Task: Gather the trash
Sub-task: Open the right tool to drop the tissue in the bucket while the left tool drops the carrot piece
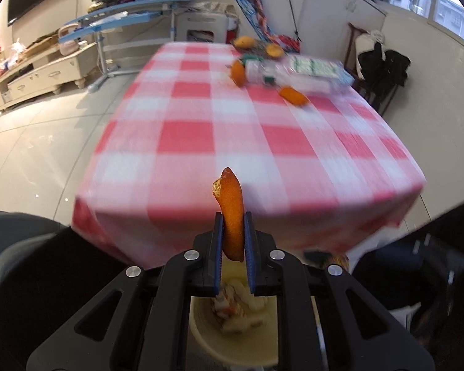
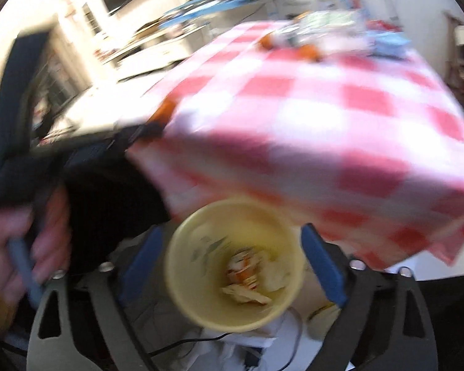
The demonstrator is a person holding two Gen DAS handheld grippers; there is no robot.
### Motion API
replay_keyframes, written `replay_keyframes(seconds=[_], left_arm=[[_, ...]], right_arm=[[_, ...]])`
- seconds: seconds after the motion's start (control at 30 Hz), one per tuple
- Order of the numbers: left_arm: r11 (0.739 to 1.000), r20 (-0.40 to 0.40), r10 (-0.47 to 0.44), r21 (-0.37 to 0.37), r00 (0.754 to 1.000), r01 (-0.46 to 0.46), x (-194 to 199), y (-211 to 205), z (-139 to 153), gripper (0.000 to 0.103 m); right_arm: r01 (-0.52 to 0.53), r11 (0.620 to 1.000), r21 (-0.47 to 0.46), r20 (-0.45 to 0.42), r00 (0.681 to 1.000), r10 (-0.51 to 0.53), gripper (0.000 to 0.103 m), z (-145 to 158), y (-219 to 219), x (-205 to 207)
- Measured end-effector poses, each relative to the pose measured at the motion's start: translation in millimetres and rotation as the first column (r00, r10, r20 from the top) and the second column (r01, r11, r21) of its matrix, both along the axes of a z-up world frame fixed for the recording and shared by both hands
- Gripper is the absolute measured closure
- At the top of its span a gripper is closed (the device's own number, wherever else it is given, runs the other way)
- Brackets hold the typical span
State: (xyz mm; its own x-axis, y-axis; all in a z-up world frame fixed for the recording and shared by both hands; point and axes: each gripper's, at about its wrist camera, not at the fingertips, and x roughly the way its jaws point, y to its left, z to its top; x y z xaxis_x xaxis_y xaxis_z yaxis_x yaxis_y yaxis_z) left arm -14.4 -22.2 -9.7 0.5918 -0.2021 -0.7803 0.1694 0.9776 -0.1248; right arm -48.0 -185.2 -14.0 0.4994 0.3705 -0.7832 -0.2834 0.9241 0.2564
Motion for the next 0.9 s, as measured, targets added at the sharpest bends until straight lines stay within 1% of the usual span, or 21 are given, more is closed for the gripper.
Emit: replay_keyframes(seconds=[0.03, 0.07, 0.13, 0.17, 0.2, 0.23, 0.27, 0.3, 0.33, 0.37, 0.4, 0.47, 0.5, 0.57, 0.67, 0.7, 0.73, 0.77, 0.8, 0.83, 0.9], left_arm=[[1.0, -0.019, -0.017, 0.003, 1.0, 0.017, -7, -3, -2, 0.091], [0.999, -0.035, -0.036, 0.008, 0.999, 0.036, -13, -7, -4, 0.091], [0.995, -0.089, -0.095, 0.029, 0.991, 0.098, -23, -16, -14, 0.091], [0.992, -0.109, -0.113, 0.037, 0.988, 0.118, -28, -18, -19, 0.091], [0.99, -0.133, -0.13, 0.044, 0.982, 0.137, -30, -21, -24, 0.09], [0.986, -0.161, -0.146, 0.055, 0.976, 0.157, -31, -25, -29, 0.09], [0.985, -0.166, -0.15, 0.061, 0.975, 0.162, -31, -26, -30, 0.087], [0.986, -0.162, -0.146, 0.06, 0.976, 0.157, -31, -27, -30, 0.081], [0.989, -0.145, -0.133, 0.047, 0.98, 0.141, -31, -24, -28, 0.074], [0.991, -0.131, -0.12, 0.039, 0.984, 0.126, -30, -21, -25, 0.059], [0.994, -0.107, -0.097, 0.034, 0.99, 0.101, -29, -18, -22, 0.049], [0.999, -0.045, -0.036, 0.013, 0.998, 0.037, -28, -6, -12, 0.042], [1.0, -0.023, -0.008, 0.0, 1.0, 0.008, -27, 0, -9, 0.039], [0.999, 0.013, 0.047, -0.012, 0.999, -0.047, -26, 9, -3, 0.035], [0.994, 0.056, 0.109, -0.033, 0.992, -0.107, -25, 20, 4, 0.032], [0.992, 0.068, 0.126, -0.04, 0.99, -0.123, -26, 23, 6, 0.03], [0.989, 0.079, 0.144, -0.047, 0.986, -0.14, -27, 26, 8, 0.03], [0.987, 0.087, 0.155, -0.051, 0.984, -0.151, -27, 28, 9, 0.03], [0.986, 0.093, 0.164, -0.054, 0.982, -0.16, -27, 30, 11, 0.03], [0.984, 0.101, 0.174, -0.057, 0.98, -0.169, -27, 31, 11, 0.03], [0.982, 0.106, 0.186, -0.058, 0.977, -0.181, -27, 33, 12, 0.029]], right_arm=[[0.061, 0.997, -0.046, 0.03, 0.998, -0.059, 0.007, 4, -4, 1], [0.137, 0.985, -0.102, 0.071, 0.989, -0.13, 0.007, 8, -8, 2], [0.25, 0.954, -0.167, 0.13, 0.964, -0.23, 0.007, 14, -16, 3], [0.268, 0.949, -0.165, 0.146, 0.958, -0.245, 0.007, 17, -20, 2], [0.264, 0.954, -0.143, 0.161, 0.957, -0.24, 0.007, 20, -23, 2], [0.241, 0.965, -0.107, 0.194, 0.957, -0.217, 0.007, 25, -23, -2], [0.226, 0.969, -0.097, 0.224, 0.954, -0.2, 0.007, 27, -23, -4], [0.204, 0.973, -0.11, 0.265, 0.949, -0.17, 0.007, 31, -18, -7], [0.186, 0.974, -0.129, 0.28, 0.949, -0.144, 0.007, 32, -14, -10], [0.168, 0.972, -0.164, 0.289, 0.95, -0.115, 0.007, 31, -8, -11], [0.155, 0.968, -0.198, 0.285, 0.954, -0.094, 0.007, 28, -4, -9], [0.116, 0.965, -0.236, 0.211, 0.975, -0.066, 0.007, 17, -3, -5], [0.118, 0.962, -0.245, 0.174, 0.982, -0.076, 0.007, 12, -3, -3], [0.146, 0.957, -0.252, 0.16, 0.981, -0.107, 0.007, 15, -2, 0], [0.228, 0.944, -0.239, 0.26, 0.952, -0.164, 0.007, 37, -2, -9], [0.222, 0.944, -0.244, 0.282, 0.948, -0.15, 0.007, 41, 0, -11], [0.193, 0.949, -0.249, 0.283, 0.952, -0.119, 0.007, 39, 3, -13], [0.147, 0.954, -0.263, 0.26, 0.962, -0.077, 0.007, 33, 7, -13], [0.089, 0.95, -0.3, 0.205, 0.978, -0.027, 0.007, 21, 13, -11], [0.079, 0.943, -0.323, 0.185, 0.983, -0.019, 0.007, 16, 16, -10], [0.075, 0.945, -0.319, 0.208, 0.978, -0.007, 0.007, 19, 18, -14]])
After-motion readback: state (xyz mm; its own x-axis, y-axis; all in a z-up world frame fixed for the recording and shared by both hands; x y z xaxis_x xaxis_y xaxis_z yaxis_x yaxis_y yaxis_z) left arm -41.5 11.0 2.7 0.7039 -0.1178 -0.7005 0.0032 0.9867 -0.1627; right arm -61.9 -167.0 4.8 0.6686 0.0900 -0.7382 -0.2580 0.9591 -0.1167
